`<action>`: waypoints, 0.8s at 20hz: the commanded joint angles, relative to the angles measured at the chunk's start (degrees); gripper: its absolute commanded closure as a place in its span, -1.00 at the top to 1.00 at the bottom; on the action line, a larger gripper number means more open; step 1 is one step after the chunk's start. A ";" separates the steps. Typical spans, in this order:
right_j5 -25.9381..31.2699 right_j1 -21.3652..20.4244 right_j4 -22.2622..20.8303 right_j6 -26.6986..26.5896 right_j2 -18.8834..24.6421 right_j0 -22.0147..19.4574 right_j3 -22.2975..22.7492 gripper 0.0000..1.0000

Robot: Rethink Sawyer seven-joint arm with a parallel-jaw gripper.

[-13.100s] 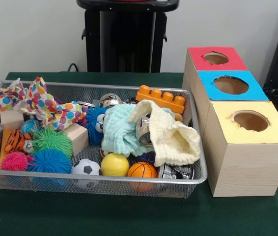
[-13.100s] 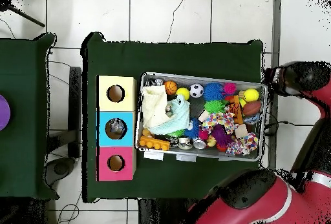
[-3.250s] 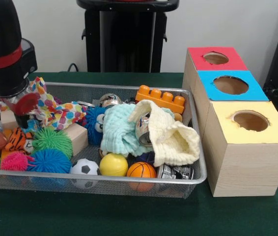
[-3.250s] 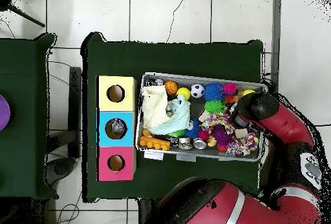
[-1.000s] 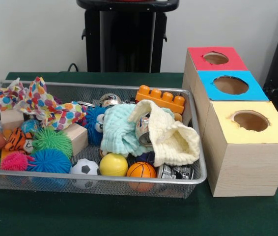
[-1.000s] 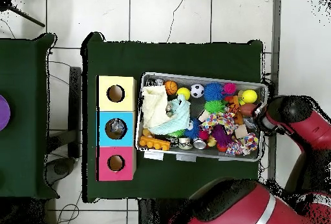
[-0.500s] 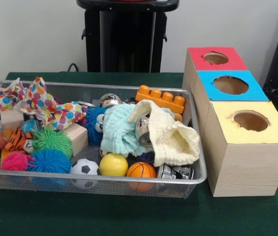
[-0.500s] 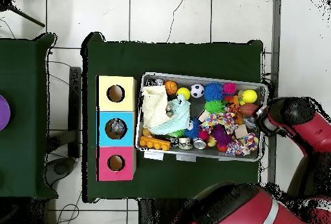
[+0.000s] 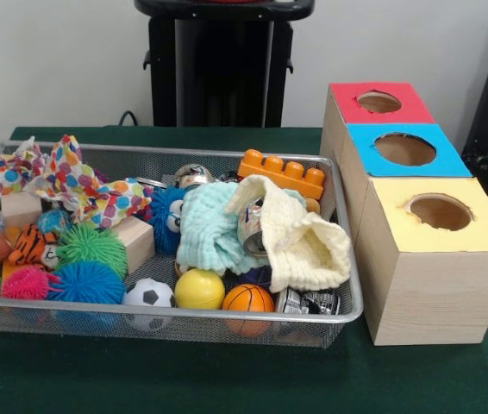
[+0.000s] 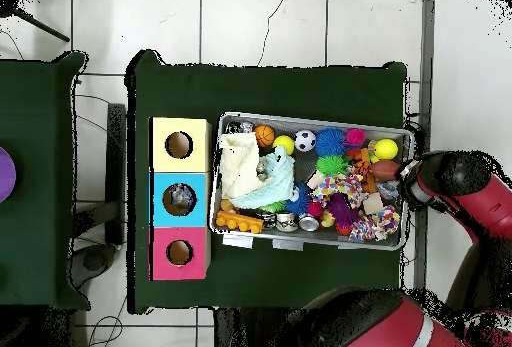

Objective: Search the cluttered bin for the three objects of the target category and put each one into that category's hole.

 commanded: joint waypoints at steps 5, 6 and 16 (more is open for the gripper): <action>-2.77 -0.85 0.24 11.12 2.48 1.39 6.54 1.00; -3.45 -1.30 0.82 12.60 2.32 1.88 7.91 1.00; -6.62 -1.89 4.52 16.13 3.45 3.68 12.96 1.00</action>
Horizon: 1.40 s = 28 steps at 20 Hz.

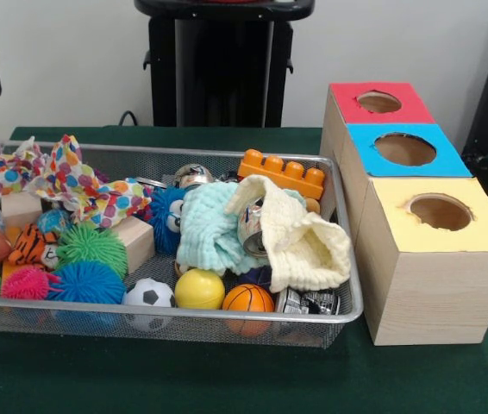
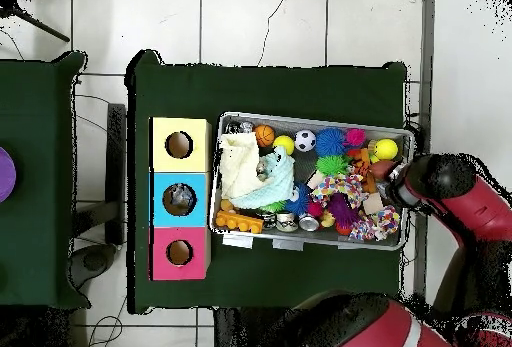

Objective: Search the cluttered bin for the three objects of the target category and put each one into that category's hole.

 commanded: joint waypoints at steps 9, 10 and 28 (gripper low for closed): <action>-5.51 2.13 4.03 13.35 3.66 0.69 6.96 1.00; -5.47 2.20 4.06 13.29 3.60 0.80 7.05 1.00; -4.72 2.98 4.39 13.36 3.55 1.27 7.64 1.00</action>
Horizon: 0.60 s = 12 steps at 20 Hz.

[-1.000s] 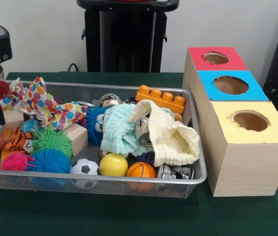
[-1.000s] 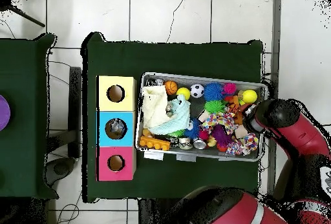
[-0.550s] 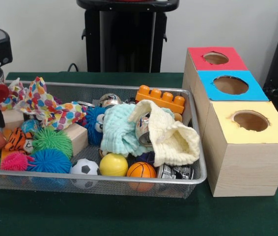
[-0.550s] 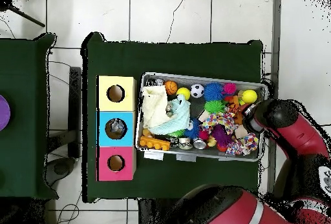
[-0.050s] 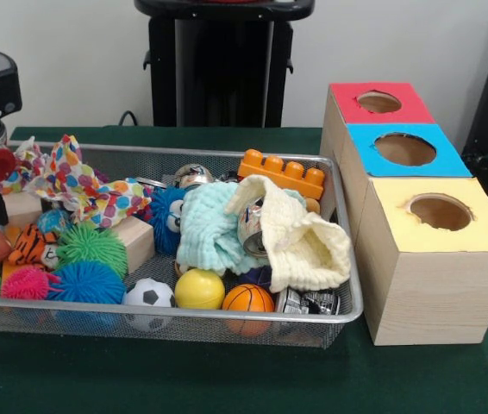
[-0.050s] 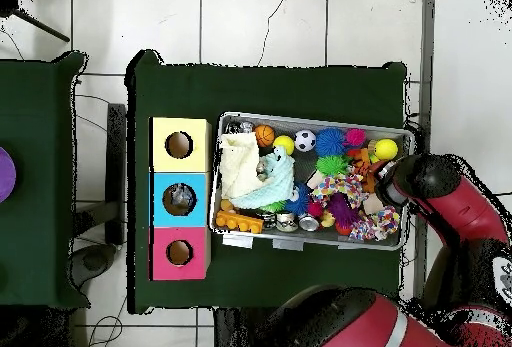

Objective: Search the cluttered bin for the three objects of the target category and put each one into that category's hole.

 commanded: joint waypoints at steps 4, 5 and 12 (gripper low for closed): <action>-2.33 2.59 3.02 16.12 2.61 0.70 6.19 1.00; -2.45 2.61 3.60 17.38 2.25 0.98 6.38 1.00; -7.32 3.13 12.81 36.24 -4.09 7.04 10.08 1.00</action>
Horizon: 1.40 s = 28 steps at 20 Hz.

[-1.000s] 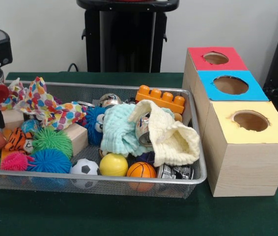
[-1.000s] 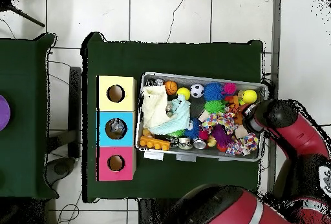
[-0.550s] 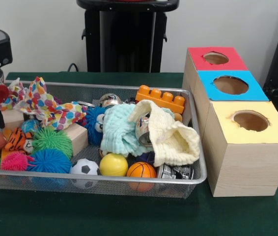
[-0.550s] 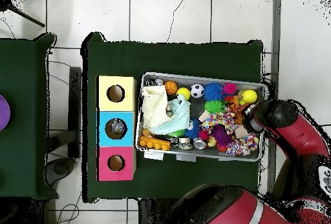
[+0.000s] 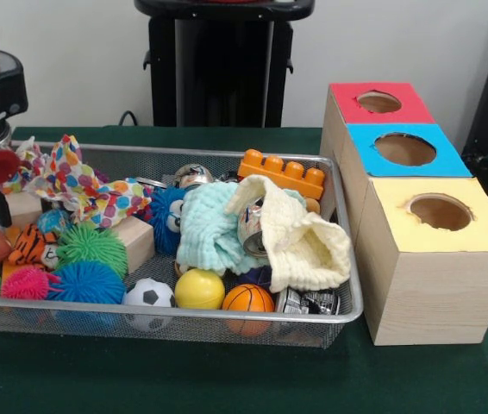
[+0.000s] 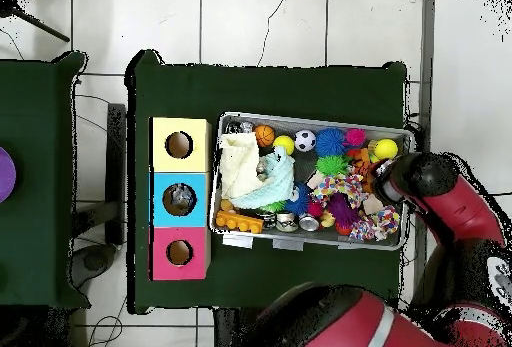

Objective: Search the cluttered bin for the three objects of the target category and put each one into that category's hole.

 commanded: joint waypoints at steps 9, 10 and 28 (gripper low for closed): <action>-6.49 3.94 16.23 44.83 -6.93 8.61 11.26 1.00; -6.81 3.77 16.05 44.67 -6.61 8.40 11.45 1.00; -2.70 2.97 10.36 41.19 -7.00 3.37 7.03 1.00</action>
